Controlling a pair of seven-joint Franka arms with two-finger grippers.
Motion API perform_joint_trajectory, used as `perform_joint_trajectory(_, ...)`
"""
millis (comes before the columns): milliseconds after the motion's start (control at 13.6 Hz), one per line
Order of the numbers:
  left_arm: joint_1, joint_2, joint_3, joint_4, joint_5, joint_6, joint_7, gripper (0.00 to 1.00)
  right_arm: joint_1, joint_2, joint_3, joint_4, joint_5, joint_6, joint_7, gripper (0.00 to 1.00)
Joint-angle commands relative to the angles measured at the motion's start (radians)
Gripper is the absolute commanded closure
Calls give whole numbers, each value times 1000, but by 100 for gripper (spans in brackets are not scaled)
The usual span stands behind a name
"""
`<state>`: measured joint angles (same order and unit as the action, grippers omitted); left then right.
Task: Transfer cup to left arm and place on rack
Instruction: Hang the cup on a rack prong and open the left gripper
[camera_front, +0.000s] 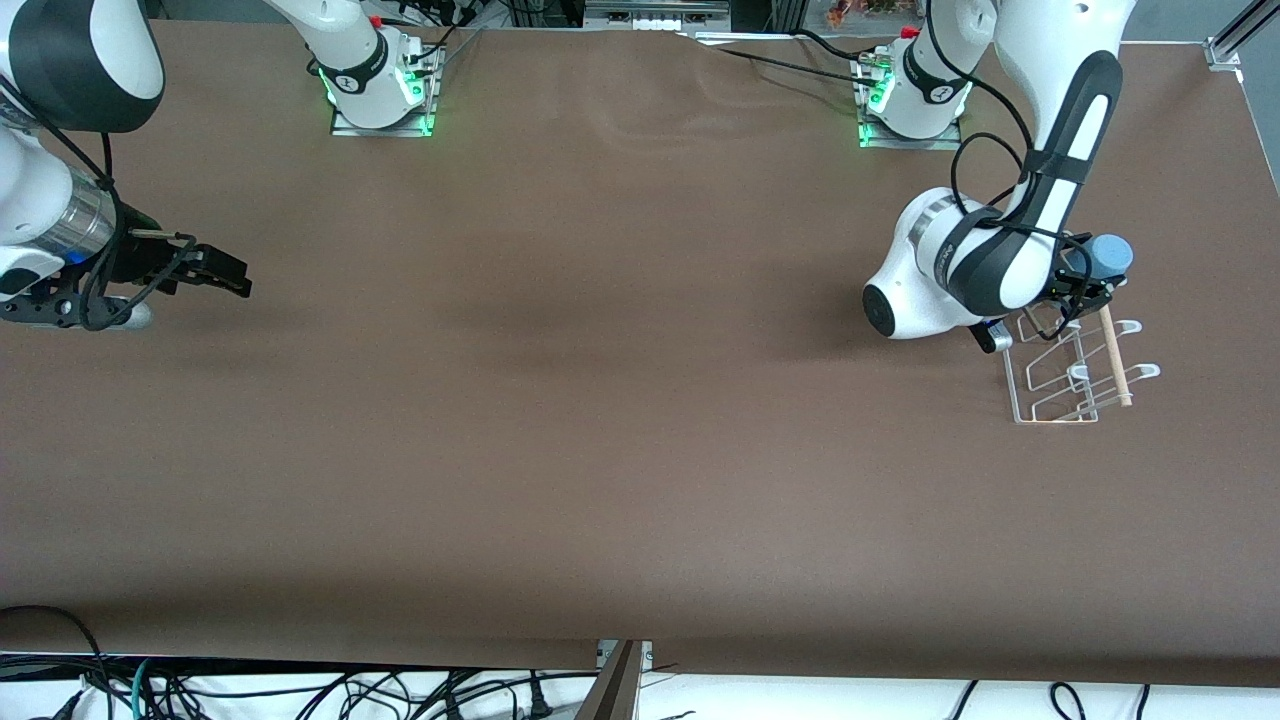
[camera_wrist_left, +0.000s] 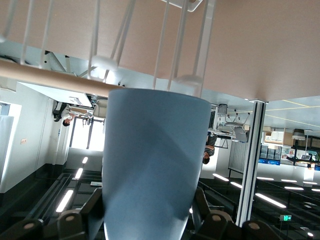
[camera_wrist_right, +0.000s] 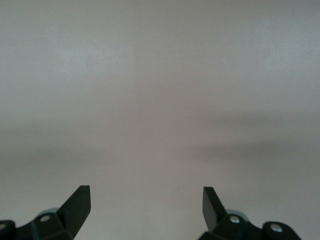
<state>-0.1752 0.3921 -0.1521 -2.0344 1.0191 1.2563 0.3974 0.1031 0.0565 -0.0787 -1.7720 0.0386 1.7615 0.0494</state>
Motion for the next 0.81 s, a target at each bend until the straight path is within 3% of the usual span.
perform_joint_trajectory(0, 2, -22, -3, -70, 35, 24, -60, 100, 35, -29, -6, 17, -9, -34, -36, 1)
perform_joint_trajectory(147, 3, -22, -3, -87, 35, 50, -72, 100, 104, -30, -67, 72, -16, -133, -51, 1)
perform_joint_trajectory(366, 3, -13, -3, -90, 35, 61, -83, 99, 106, -44, -75, 97, -34, -194, -143, 1)
perform_joint_trajectory(440, 2, -10, -3, -90, 35, 61, -84, 91, 104, -44, -75, 95, -46, -195, -146, 1)
perform_joint_trajectory(513, 0, 2, -3, -86, 35, 60, -84, 26, 102, -44, -73, 95, -48, -195, -151, 1)
perform_joint_trajectory(586, -1, 8, -3, -79, 36, 58, -88, 0, 104, -43, -73, 95, -49, -198, -180, 1)
perform_joint_trajectory(733, 3, 1, -1, -70, 23, 58, -94, 0, 104, -41, -73, 108, -69, -223, -195, 1)
